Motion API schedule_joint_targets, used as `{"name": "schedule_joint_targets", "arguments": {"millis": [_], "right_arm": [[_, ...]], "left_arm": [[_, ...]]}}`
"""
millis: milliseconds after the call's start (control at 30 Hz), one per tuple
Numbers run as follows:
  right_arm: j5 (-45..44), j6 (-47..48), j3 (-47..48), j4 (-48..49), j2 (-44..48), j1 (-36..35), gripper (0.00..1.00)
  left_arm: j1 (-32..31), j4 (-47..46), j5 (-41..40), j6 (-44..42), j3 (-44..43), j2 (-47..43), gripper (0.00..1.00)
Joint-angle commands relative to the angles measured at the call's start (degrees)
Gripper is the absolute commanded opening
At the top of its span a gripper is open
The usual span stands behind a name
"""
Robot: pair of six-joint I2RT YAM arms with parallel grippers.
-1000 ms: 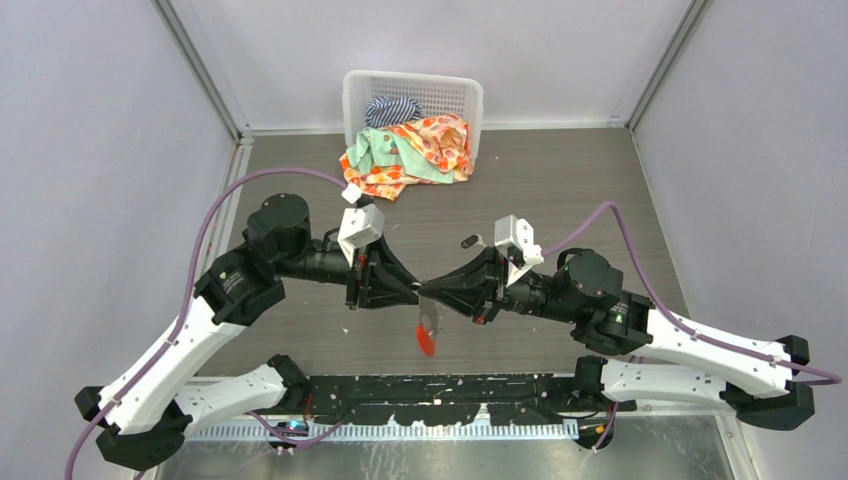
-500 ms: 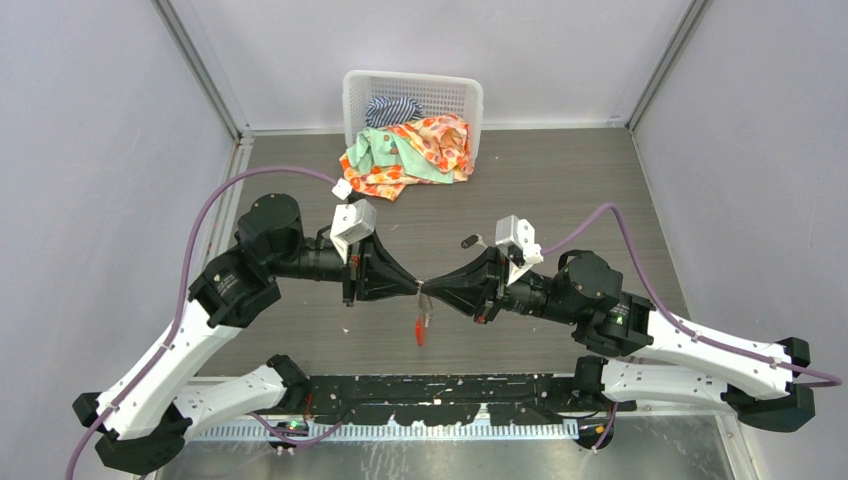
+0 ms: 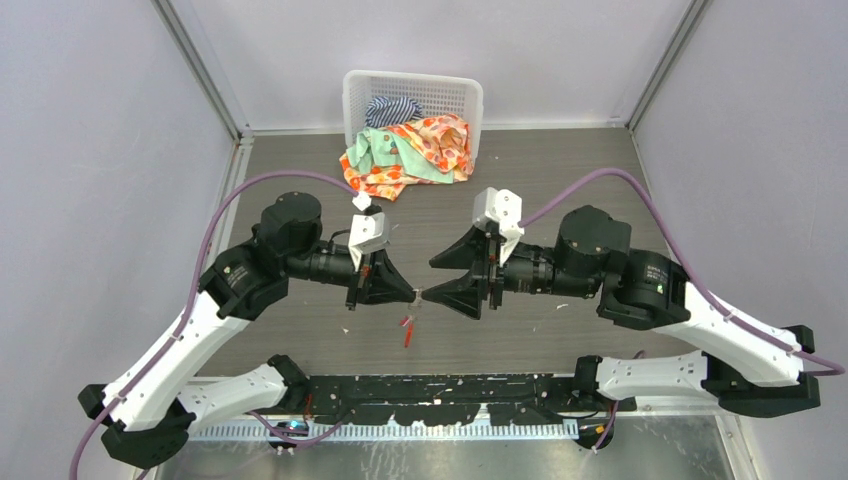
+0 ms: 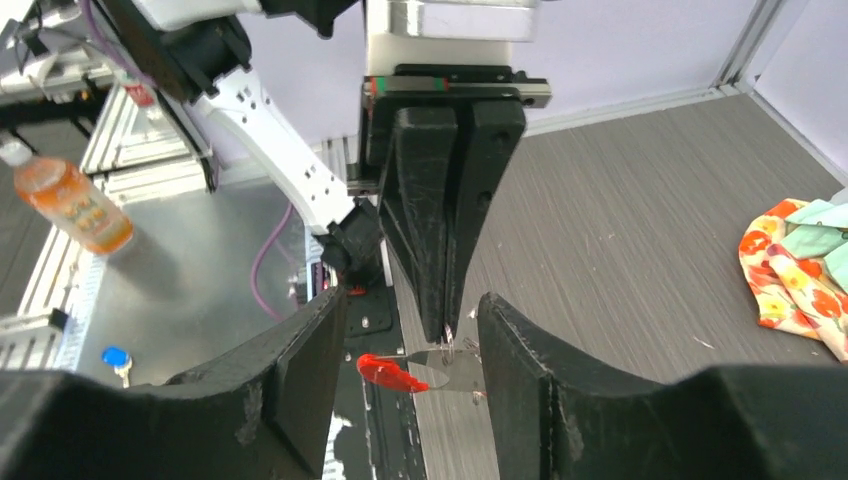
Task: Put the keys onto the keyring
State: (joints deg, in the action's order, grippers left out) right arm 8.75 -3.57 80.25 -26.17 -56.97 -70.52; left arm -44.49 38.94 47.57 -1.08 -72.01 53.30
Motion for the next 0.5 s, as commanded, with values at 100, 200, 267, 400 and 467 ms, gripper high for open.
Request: {"name": "schedule_joint_targets", "arguments": {"millis": [100,200,267,400,467], "right_arm": [[7.3,8.3,11.9,-19.6,-8.9,0.5,0.47],[9.4,8.5,14.8,-22.2,-10.9,1.7,0.46],[10.1,8.6,16.4,-23.6,-12.0,2.5,0.45],[12.0,8.3,17.7,-24.3,-13.2,4.2,0.43],[13.5,8.0,18.0,-24.2,-13.8,5.2,0.41]], "left_arm": [[0.3,1.7,2.3,-2.1,-4.0,0.5,0.00],[0.3,2.5,2.9,-2.2,-4.3,0.3,0.00],[0.3,3.1,3.2,-2.5,-4.4,0.2,0.00],[0.3,3.8,3.9,-2.8,-4.4,0.1,0.00],[0.3,4.0,4.3,-3.1,-4.4,0.1,0.00]]}}
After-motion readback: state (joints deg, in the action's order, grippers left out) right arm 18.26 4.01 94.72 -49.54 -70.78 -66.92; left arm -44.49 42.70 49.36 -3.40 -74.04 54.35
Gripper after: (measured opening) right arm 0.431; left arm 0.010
